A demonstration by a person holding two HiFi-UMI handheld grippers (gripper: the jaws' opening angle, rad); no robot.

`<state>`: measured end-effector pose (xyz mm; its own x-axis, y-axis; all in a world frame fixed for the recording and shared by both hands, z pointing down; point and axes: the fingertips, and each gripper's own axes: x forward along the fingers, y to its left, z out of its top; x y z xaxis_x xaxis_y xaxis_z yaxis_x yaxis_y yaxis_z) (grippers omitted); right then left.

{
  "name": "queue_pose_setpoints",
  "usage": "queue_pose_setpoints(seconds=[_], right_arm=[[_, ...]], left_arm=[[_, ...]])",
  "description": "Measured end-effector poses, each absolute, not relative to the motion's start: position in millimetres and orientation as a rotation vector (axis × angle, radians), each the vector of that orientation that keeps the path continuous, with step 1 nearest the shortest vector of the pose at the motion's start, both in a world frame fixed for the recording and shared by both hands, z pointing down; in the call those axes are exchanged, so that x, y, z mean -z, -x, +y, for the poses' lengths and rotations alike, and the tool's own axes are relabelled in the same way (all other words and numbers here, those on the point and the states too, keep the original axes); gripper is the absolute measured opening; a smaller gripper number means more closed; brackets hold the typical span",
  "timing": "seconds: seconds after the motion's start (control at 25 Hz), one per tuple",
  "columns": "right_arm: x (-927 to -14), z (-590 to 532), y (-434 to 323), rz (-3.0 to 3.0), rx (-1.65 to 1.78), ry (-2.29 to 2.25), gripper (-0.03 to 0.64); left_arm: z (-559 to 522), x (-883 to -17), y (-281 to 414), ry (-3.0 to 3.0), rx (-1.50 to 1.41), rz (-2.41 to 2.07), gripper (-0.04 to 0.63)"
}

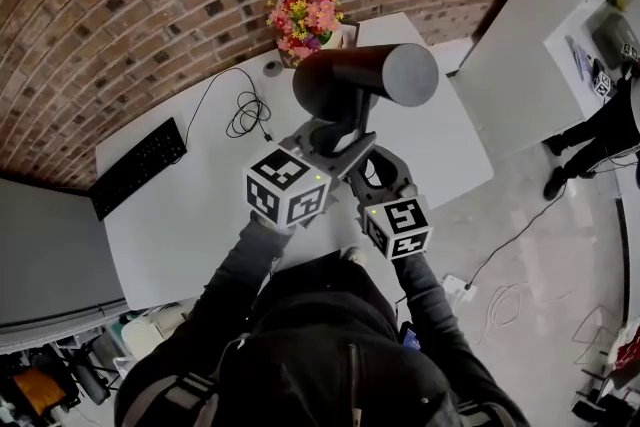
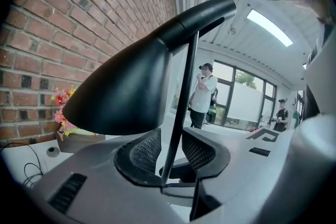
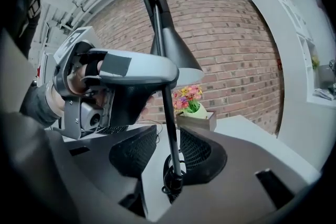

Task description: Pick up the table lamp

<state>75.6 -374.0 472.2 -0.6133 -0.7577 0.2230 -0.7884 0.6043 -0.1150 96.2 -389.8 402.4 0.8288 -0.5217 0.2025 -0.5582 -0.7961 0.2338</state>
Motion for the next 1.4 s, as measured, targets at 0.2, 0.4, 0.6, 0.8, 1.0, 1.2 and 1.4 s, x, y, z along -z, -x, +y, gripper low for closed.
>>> queue_pose_setpoints(seconds=[0.2, 0.4, 0.6, 0.8, 1.0, 1.2, 1.4], right_arm=[[-478.9, -380.5, -74.5, -2.64, -0.292, -1.314, 0.11], [-481.3, -381.3, -76.6, -2.594, -0.21, -1.331, 0.048], [-480.9, -381.8, -76.9, -2.592, -0.202, -1.348, 0.048], [-481.6, -382.6, -76.8, -2.583, -0.201, -1.352, 0.048], [-480.7, -383.0, -76.5, -2.574, -0.192, -1.358, 0.048], [-473.8, -384.8, -74.8, -2.591, -0.174, -1.374, 0.048], [-461.5, -384.8, -74.4, -2.606, -0.174, -1.392, 0.048]], left_arm=[[-388.9, -398.8, -100.7, -2.752, -0.169, -0.799, 0.079], [-387.4, -398.6, -101.3, -2.765, -0.16, -0.804, 0.069], [-387.6, -398.1, -100.9, -2.77, -0.15, -0.827, 0.066], [-388.7, -398.4, -101.0, -2.762, -0.142, -0.83, 0.066], [-389.3, -396.9, -101.0, -2.781, -0.136, -0.842, 0.063], [-394.0, -390.4, -100.1, -2.809, -0.124, -0.838, 0.058], [-400.4, -378.6, -96.5, -2.792, -0.061, -0.819, 0.056]])
